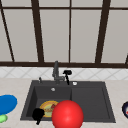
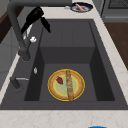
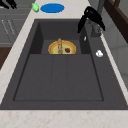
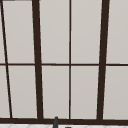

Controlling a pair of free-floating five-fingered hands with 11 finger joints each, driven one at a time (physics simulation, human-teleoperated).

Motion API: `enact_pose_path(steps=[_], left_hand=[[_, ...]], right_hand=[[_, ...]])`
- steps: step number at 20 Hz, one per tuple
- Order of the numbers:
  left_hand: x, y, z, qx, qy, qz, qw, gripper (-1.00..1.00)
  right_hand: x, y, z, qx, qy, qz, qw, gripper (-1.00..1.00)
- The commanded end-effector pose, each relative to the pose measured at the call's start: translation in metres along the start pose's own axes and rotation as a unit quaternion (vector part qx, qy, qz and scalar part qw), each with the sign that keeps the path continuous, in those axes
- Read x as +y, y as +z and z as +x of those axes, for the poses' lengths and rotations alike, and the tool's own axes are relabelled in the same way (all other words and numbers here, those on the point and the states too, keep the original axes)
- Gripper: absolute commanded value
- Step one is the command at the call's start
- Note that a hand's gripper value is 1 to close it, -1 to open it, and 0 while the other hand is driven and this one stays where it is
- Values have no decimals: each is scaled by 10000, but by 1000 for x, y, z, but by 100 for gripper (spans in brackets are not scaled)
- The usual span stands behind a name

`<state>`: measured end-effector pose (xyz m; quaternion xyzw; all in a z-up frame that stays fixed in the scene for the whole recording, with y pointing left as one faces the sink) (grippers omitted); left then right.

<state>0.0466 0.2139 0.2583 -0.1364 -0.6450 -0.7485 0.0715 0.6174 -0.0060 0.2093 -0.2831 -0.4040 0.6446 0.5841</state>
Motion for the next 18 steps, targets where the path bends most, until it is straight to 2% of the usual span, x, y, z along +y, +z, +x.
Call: enact_pose_path(steps=[1, 7, 8, 9, 11, 13, 15, 18], left_hand=[[0, 0, 0, 0, 0, 0, 10000, 0], [0, 0, 0, 0, 0, 0, 10000, 0], [0, 0, 0, 0, 0, 0, 10000, 0], [0, 0, 0, 0, 0, 0, 10000, 0], [0, 0, 0, 0, 0, 0, 10000, 0], [0, 0, 0, 0, 0, 0, 10000, 0], [0, 0, 0, 0, 0, 0, 10000, 0], [0, 0, 0, 0, 0, 0, 10000, 0]], right_hand=[[-2, -26, -2, 58, -6, 496, 9988, -100], [-6, -68, -2, 124, -8, 976, 9951, -100], [-4, -77, 0, 165, 35, 1044, 9944, 100], [-1, -86, 7, 207, 223, 955, 9950, 100], [14, -86, 9, 288, 443, 735, 9959, 100], [15, -90, 6, 365, 390, 572, 9969, 100], [19, -90, 0, 437, 366, 252, 9981, 100], [24, -92, -7, 394, 320, -123, 9986, 100]])
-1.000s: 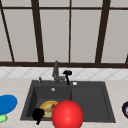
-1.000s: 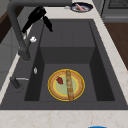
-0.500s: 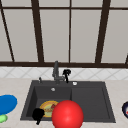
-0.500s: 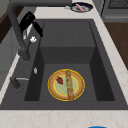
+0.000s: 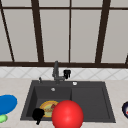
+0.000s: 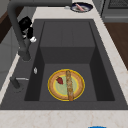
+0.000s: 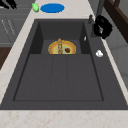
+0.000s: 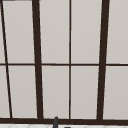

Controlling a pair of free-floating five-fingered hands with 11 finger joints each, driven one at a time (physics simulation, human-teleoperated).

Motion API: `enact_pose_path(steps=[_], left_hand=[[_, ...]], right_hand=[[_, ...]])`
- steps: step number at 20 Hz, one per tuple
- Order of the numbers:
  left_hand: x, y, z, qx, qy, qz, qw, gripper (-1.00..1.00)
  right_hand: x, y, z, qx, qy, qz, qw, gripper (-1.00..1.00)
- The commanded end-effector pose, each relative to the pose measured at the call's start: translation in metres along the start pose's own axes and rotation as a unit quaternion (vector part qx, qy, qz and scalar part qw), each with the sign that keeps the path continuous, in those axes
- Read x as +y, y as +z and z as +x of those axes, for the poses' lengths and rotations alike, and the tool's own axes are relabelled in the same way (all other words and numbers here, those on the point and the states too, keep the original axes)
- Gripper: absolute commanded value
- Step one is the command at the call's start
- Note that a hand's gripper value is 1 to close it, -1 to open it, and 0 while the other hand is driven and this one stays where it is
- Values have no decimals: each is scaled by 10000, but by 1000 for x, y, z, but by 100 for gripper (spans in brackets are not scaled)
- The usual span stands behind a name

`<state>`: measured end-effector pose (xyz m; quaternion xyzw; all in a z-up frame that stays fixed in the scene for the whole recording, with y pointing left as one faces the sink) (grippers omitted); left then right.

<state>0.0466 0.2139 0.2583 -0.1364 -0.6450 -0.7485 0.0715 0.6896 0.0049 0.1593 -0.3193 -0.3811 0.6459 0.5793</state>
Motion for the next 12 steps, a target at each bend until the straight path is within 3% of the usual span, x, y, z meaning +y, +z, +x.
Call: enact_pose_path(steps=[1, 12], left_hand=[[0, 0, 0, 0, 0, 0, 10000, 0], [0, 0, 0, 0, 0, 0, 10000, 0]], right_hand=[[20, -4, -2, 42, 47, -191, 9998, 100], [18, -10, -6, -70, -221, -379, 9990, 100]])
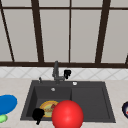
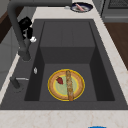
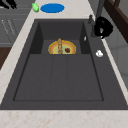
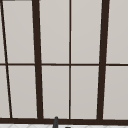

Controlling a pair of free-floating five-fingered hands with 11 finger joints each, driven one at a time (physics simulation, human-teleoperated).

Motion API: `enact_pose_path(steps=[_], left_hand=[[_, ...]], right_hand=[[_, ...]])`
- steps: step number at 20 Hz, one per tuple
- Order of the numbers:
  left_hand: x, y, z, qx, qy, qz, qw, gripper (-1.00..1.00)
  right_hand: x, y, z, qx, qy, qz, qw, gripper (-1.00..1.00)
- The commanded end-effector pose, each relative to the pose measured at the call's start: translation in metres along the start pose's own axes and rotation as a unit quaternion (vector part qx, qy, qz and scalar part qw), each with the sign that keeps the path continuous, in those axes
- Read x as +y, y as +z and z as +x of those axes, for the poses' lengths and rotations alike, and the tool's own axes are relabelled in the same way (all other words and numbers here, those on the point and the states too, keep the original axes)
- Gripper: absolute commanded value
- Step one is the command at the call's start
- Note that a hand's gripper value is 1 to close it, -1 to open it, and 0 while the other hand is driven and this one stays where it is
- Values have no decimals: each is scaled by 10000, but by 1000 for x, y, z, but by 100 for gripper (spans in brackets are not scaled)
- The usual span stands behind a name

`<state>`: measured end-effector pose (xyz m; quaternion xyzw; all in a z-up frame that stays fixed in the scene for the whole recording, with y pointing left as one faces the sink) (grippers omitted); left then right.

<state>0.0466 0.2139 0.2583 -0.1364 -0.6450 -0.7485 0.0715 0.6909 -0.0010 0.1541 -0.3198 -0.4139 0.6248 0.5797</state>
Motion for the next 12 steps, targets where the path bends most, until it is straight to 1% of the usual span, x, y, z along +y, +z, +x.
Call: enact_pose_path(steps=[1, 8, 9, 10, 12], left_hand=[[0, 0, 0, 0, 0, 0, 10000, 0], [0, 0, 0, 0, 0, 0, 10000, 0], [0, 0, 0, 0, 0, 0, 10000, 0], [0, 0, 0, 0, 0, 0, 10000, 0], [0, 0, 0, 0, 0, 0, 10000, 0]], right_hand=[[14, -6, -1, 39, -7, -90, 10000, 100], [21, -7, -4, 10, -134, -182, 9997, 100], [23, -6, -6, -2, -178, -213, 9996, 100], [24, -5, -11, -51, -302, -255, 9992, 100], [28, -4, -18, -151, -465, -413, 9979, 100]])
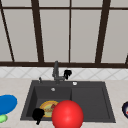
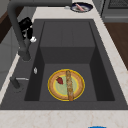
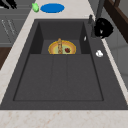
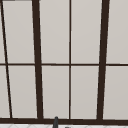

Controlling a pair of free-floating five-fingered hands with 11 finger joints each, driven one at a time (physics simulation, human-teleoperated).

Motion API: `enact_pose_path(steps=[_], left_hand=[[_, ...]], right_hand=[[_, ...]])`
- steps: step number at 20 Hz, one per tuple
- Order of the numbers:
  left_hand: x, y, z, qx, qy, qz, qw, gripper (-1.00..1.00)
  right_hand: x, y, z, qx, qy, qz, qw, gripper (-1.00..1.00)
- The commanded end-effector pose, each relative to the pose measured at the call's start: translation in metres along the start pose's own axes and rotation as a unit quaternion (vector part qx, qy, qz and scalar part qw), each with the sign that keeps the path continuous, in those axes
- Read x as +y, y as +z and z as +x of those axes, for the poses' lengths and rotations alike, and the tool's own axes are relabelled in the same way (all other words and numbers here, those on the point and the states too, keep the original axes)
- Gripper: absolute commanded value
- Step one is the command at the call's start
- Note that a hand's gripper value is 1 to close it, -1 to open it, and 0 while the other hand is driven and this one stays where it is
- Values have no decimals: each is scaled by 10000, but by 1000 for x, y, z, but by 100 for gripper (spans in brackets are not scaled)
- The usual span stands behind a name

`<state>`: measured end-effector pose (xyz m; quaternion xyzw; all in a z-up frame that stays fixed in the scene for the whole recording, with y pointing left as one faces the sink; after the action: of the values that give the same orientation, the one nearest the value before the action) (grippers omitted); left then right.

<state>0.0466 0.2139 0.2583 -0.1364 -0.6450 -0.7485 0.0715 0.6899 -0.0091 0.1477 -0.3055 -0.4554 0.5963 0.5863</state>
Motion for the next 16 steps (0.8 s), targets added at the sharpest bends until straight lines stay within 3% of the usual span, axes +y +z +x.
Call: enact_pose_path(steps=[1, 8, 13, 16], left_hand=[[0, 0, 0, 0, 0, 0, 10000, 0], [0, 0, 0, 0, 0, 0, 10000, 0], [0, 0, 0, 0, 0, 0, 10000, 0], [0, 0, 0, 0, 0, 0, 10000, 0]], right_hand=[[24, -2, -14, 2, -146, -234, 9996, 100], [32, 2, -22, -280, -537, -807, 9949, 100], [15, -2, -12, -300, -482, -587, 9967, 100], [10, 2, -13, -296, -431, -753, 9958, 100]])
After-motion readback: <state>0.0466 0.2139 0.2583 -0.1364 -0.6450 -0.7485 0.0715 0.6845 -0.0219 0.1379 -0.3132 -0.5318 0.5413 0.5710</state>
